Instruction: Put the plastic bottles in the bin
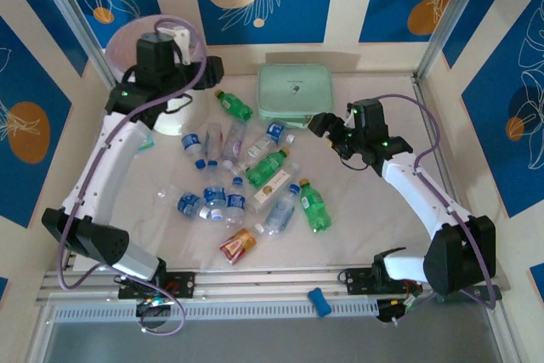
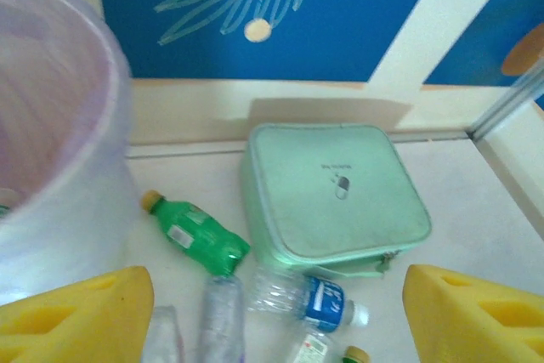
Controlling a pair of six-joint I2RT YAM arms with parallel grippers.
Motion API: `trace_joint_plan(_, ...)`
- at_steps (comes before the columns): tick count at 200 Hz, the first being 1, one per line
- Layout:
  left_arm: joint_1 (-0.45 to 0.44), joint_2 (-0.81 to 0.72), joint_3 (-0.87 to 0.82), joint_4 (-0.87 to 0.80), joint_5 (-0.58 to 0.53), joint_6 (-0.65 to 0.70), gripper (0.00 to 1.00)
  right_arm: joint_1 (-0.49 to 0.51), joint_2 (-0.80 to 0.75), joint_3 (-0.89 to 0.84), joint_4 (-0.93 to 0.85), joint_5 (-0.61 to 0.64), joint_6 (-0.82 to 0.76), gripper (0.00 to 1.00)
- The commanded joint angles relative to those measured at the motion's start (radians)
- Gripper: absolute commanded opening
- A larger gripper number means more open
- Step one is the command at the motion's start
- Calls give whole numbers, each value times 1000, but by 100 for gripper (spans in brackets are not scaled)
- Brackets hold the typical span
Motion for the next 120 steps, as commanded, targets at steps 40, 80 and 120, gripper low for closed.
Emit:
trace_joint_plan(40, -144, 95, -134, 150, -159, -170, 82, 5, -27, -26, 38, -32, -8, 99)
trace_joint_plan(80, -176, 230, -110, 151, -178, -314, 100, 5, -29, -29, 32, -37, -26, 99)
trace_joint_plan(120, -180, 372, -92, 165, -278, -532, 100, 2, -27, -37, 28, -55, -39, 99)
